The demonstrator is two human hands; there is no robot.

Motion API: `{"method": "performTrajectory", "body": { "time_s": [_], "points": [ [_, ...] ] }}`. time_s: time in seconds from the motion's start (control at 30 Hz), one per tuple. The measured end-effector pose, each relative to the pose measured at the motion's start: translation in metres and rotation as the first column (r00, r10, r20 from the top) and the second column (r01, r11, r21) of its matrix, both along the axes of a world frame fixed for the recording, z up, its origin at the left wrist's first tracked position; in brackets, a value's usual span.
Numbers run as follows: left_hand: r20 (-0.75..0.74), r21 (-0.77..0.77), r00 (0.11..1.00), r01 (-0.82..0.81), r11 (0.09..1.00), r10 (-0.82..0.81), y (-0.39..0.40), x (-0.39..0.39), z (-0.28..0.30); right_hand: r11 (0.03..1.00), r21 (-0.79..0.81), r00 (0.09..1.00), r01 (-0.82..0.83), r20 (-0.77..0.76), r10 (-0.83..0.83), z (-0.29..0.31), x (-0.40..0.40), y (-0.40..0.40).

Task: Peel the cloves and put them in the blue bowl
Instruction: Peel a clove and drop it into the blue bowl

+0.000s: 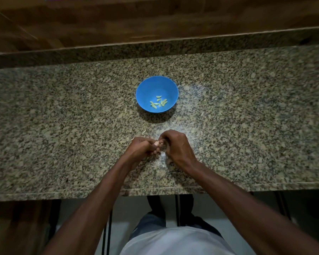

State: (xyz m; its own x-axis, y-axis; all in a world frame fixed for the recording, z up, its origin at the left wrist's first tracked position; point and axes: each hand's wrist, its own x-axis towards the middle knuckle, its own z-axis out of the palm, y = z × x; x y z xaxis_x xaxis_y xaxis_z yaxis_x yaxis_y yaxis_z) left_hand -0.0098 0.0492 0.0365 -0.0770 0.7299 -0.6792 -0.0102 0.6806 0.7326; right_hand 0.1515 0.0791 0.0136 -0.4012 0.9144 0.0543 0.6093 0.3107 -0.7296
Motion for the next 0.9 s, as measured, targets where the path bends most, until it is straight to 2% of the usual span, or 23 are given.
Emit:
{"method": "performTrajectory", "body": {
  "time_s": [0.07,0.13,0.23,0.4,0.57,0.7,0.9],
  "points": [
    [0.023,-0.001,0.998,-0.063,0.998,0.063,-0.001,0.001,-0.001,0.999,-0.037,1.0,0.02,-0.019,-0.021,-0.002,-0.001,0.003],
    [-0.165,0.13,0.986,0.012,0.991,0.01,-0.001,-0.002,-0.006,0.975,-0.197,0.991,0.098,-0.065,-0.113,0.0,-0.001,0.005],
    [-0.504,0.32,0.863,0.227,0.92,-0.037,0.001,-0.002,-0.01,0.888,-0.422,0.965,0.18,-0.101,-0.244,0.004,0.002,0.007],
    [-0.635,0.496,0.772,0.38,0.781,0.027,0.002,0.001,-0.011,0.68,-0.723,0.874,0.122,-0.246,-0.419,0.006,0.003,0.014],
    [-0.768,0.49,0.64,0.56,0.668,0.028,0.006,0.006,-0.016,0.651,-0.745,0.831,0.143,-0.267,-0.488,0.006,-0.001,0.01],
    [-0.808,0.449,0.59,0.618,0.646,-0.003,0.004,0.01,-0.017,0.631,-0.764,0.816,0.139,-0.273,-0.51,0.008,-0.005,0.011],
    [-0.831,0.403,0.554,0.658,0.637,-0.046,0.001,0.008,-0.017,0.674,-0.724,0.853,0.144,-0.255,-0.456,0.003,-0.006,0.014]
  ]
}}
